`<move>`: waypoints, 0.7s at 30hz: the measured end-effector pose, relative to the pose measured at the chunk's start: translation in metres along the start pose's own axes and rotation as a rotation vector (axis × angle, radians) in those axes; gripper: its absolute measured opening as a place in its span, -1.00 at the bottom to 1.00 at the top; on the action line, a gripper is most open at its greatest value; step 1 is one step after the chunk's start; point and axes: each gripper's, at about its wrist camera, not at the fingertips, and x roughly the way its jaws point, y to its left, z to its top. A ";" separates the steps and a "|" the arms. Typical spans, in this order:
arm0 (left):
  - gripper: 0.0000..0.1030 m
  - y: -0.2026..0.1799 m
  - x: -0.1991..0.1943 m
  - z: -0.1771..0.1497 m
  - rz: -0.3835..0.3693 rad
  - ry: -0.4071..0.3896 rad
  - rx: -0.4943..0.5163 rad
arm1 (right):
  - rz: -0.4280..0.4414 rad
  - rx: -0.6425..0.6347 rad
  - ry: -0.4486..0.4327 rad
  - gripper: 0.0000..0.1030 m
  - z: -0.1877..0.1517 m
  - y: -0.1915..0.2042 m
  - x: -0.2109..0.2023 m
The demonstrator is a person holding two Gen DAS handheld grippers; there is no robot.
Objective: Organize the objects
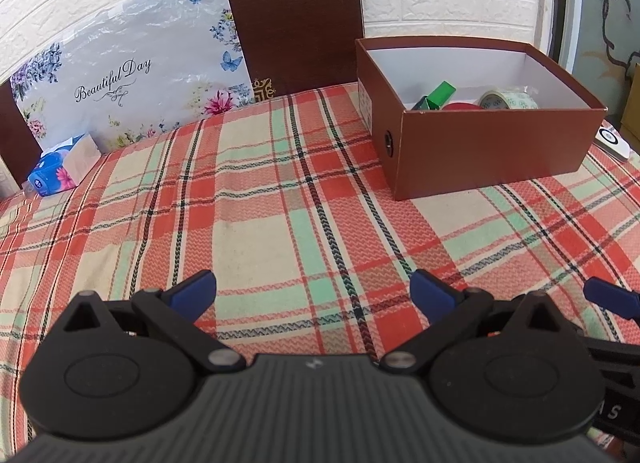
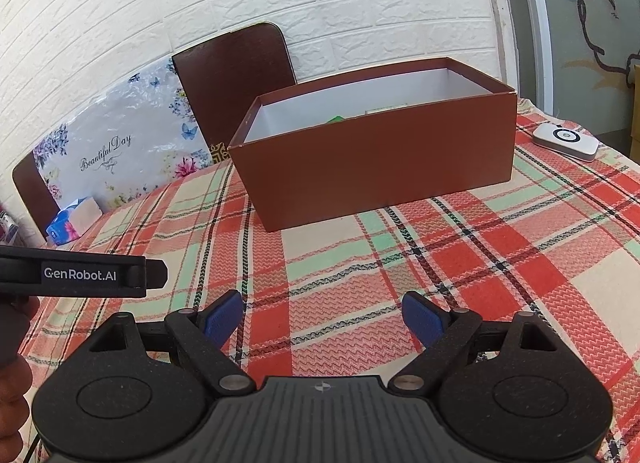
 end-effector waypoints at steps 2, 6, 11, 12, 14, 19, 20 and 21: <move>1.00 0.000 0.000 0.000 0.000 0.001 0.000 | 0.001 -0.001 0.002 0.70 -0.001 0.000 0.001; 1.00 0.001 0.000 0.000 0.003 -0.003 -0.003 | 0.000 0.001 -0.004 0.70 -0.001 0.001 0.000; 1.00 0.002 -0.001 0.000 -0.001 -0.003 -0.008 | -0.005 -0.008 -0.016 0.70 0.000 0.003 -0.003; 1.00 0.002 -0.002 0.000 -0.001 -0.005 -0.009 | -0.006 -0.009 -0.019 0.70 0.000 0.004 -0.004; 1.00 0.003 -0.003 0.000 -0.001 -0.006 -0.010 | -0.005 -0.011 -0.020 0.70 0.000 0.004 -0.005; 1.00 0.004 -0.005 -0.001 0.000 -0.007 -0.016 | -0.007 -0.022 -0.035 0.70 -0.001 0.006 -0.008; 1.00 0.004 -0.005 -0.001 0.001 -0.008 -0.015 | -0.008 -0.027 -0.042 0.70 -0.001 0.007 -0.010; 1.00 0.004 -0.006 -0.002 0.000 -0.010 -0.015 | -0.008 -0.032 -0.050 0.70 -0.001 0.008 -0.011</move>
